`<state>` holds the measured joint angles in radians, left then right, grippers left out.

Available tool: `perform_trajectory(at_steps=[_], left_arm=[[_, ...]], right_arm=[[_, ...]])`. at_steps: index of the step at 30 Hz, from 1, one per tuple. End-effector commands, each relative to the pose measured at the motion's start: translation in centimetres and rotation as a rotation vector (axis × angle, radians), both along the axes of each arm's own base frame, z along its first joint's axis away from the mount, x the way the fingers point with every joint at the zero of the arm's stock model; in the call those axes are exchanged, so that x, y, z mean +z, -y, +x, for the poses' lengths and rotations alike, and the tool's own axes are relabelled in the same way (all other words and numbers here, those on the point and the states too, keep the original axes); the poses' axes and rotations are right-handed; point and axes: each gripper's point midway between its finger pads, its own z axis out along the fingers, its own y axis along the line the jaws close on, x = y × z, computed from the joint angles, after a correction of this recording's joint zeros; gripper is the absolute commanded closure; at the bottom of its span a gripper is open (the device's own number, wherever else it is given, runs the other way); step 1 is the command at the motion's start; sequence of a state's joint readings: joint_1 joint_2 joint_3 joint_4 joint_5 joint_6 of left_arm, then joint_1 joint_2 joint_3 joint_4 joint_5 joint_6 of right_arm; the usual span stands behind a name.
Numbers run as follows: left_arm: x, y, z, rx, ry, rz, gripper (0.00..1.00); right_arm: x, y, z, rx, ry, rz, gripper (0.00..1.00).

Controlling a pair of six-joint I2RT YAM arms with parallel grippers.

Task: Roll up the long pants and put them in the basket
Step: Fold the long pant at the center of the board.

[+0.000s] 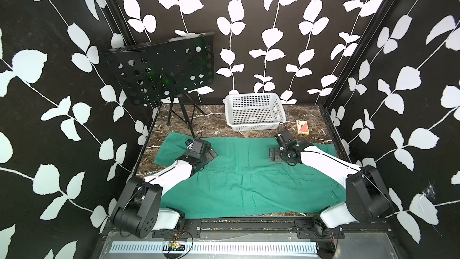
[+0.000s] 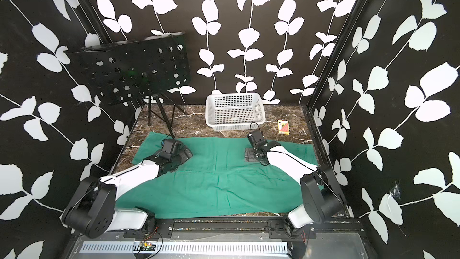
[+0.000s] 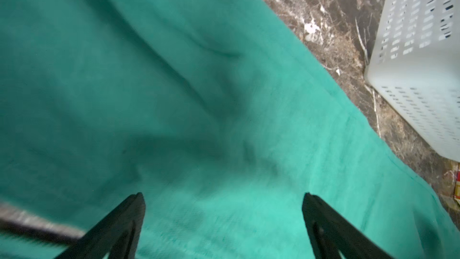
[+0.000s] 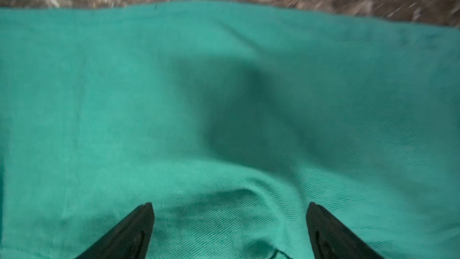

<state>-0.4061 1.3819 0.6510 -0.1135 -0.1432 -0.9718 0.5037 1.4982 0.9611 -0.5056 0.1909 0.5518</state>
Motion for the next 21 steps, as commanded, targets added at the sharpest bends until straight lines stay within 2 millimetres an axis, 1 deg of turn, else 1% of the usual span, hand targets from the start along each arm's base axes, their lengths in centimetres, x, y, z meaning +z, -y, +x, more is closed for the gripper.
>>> perform_trajectory(at_steps=[1, 6, 10, 14, 16, 18, 21], left_arm=[[0.2, -0.1, 1.7, 0.032, 0.027, 0.026, 0.01], [-2.1, -0.1, 2.2, 0.06, -0.041, 0.052, 0.01], [-3.8, -0.5, 2.7, 0.109, -0.061, 0.069, 0.01], [-4.3, -0.7, 4.0, 0.121, -0.074, 0.101, 0.01], [-3.9, -0.7, 4.4, 0.12, -0.075, 0.099, 0.01], [-2.9, -0.9, 4.3, 0.126, -0.071, 0.108, 0.01], [-0.7, -2.8, 2.2, 0.191, -0.087, 0.147, 0.01]], right_arm=[[0.2, 1.9, 0.4, -0.083, 0.019, -0.062, 0.01], [-0.1, 3.1, -0.1, -0.153, 0.0, -0.04, 0.01], [0.0, 4.5, -0.4, -0.219, 0.033, 0.018, 0.01], [0.4, 5.8, -0.7, -0.261, 0.046, 0.043, 0.01], [0.9, 5.9, -0.8, -0.235, 0.049, 0.033, 0.01], [1.4, 5.3, -1.2, -0.184, 0.042, 0.052, 0.01], [1.9, 3.4, -1.9, -0.09, 0.041, 0.076, 0.01]])
